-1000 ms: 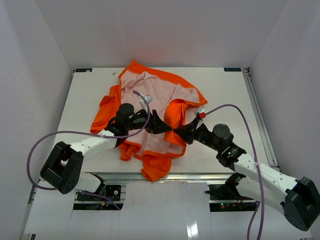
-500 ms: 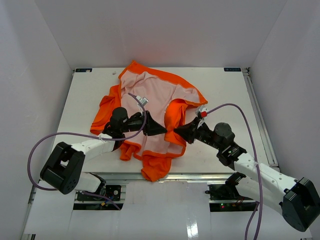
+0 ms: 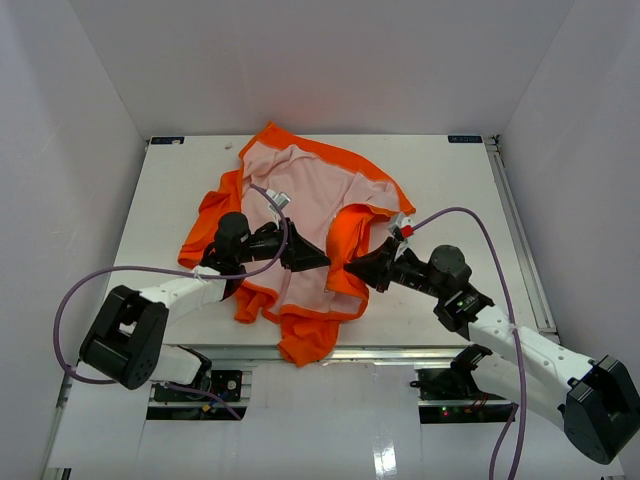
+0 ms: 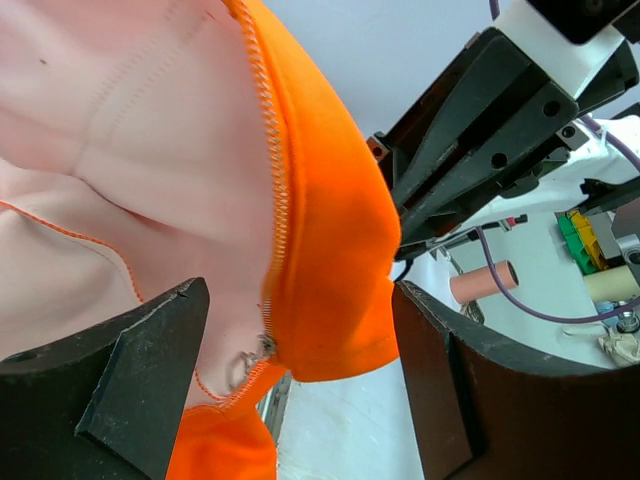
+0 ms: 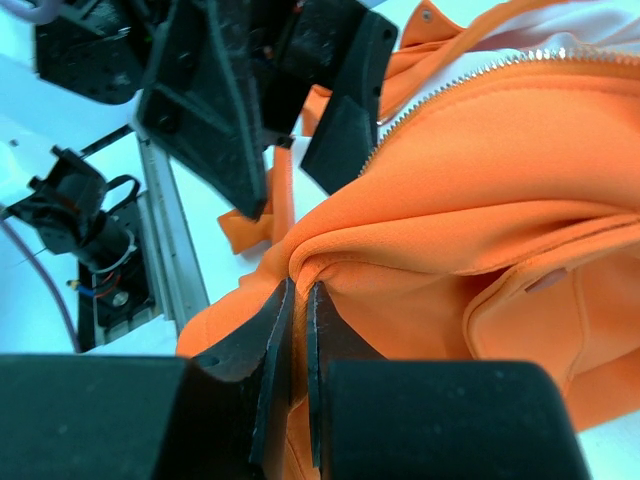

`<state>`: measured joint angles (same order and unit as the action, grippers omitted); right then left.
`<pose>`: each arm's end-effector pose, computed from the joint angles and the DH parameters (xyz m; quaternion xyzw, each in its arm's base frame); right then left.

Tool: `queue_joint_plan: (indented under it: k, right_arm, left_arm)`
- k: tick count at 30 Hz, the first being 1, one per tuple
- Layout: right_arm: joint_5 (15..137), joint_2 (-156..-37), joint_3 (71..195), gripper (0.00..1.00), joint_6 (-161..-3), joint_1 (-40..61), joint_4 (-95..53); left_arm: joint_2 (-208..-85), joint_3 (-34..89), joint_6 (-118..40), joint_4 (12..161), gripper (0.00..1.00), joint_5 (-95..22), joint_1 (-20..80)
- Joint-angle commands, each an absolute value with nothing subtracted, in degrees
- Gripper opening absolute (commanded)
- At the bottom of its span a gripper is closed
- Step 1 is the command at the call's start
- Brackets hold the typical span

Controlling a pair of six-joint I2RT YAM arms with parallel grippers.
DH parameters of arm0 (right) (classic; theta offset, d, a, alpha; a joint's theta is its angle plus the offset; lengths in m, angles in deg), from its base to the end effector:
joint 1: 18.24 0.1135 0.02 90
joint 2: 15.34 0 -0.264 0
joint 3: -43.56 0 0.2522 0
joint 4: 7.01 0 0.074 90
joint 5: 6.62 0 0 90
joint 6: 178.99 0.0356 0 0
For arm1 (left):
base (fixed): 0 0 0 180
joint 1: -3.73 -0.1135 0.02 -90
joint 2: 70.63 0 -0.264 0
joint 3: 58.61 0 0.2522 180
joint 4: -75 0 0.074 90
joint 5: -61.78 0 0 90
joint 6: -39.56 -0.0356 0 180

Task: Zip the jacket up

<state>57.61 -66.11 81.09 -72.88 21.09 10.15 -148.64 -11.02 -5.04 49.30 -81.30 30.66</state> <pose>0.1483 0.1415 0.2675 -0.2935 0.6189 0.4661 0.5599 0.2347 -0.1511 0.2362 0.1931 0.6982 -0.6230 0.2953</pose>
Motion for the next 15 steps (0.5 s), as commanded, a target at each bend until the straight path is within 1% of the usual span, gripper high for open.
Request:
queue_joint_plan:
  k: [1,8,11,15]
  right_arm:
    - [51.8,-64.4,82.9,0.08,-71.6,20.8,16.5]
    - [50.5,-64.4,82.1,0.08,-70.6,20.5,18.5]
    - [50.6,-64.9,82.2,0.08,-70.5,20.4,18.8]
    - [50.7,-65.6,82.0,0.08,-70.2,20.4,19.5]
  left_arm:
    - [-146.7,-12.3,-4.5,45.0,0.84,-84.9,29.1]
    - [-152.5,-15.0,4.0,30.0,0.84,-90.8,29.1]
    - [-154.9,-16.4,10.2,19.5,0.84,-92.7,29.2]
    - [-158.9,-16.7,16.8,9.3,0.84,-93.9,29.9]
